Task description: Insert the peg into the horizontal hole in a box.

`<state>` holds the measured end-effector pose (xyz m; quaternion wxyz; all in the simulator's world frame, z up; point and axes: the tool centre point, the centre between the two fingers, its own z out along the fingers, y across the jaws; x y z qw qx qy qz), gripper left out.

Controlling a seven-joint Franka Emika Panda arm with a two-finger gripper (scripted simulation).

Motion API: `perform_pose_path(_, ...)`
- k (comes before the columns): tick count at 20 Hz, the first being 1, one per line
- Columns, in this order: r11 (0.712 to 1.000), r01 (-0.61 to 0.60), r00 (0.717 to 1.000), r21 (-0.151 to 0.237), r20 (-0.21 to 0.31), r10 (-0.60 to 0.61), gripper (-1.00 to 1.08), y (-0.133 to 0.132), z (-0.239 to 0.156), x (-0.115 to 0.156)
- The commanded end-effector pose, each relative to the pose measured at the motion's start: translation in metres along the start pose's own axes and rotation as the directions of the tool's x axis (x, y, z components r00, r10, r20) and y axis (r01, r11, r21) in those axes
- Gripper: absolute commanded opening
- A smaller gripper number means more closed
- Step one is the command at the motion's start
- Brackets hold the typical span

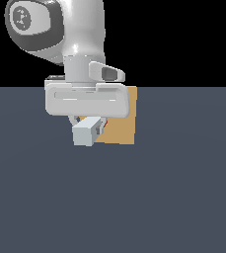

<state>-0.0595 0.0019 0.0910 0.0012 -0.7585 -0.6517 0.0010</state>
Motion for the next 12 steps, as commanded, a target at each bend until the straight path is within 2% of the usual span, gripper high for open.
perform_pose_path(1, 1.0, 0.001, 1.0, -0.004, -0.001, -0.001, -1.0, 0.001, -0.002, 0.021)
perform_pose_path(7, 1.0, 0.001, 1.0, -0.006, -0.001, -0.001, -1.0, 0.001, -0.003, 0.057)
perform_pose_path(12, 1.0, 0.001, 1.0, -0.006, -0.001, -0.001, -1.0, 0.002, -0.003, 0.067)
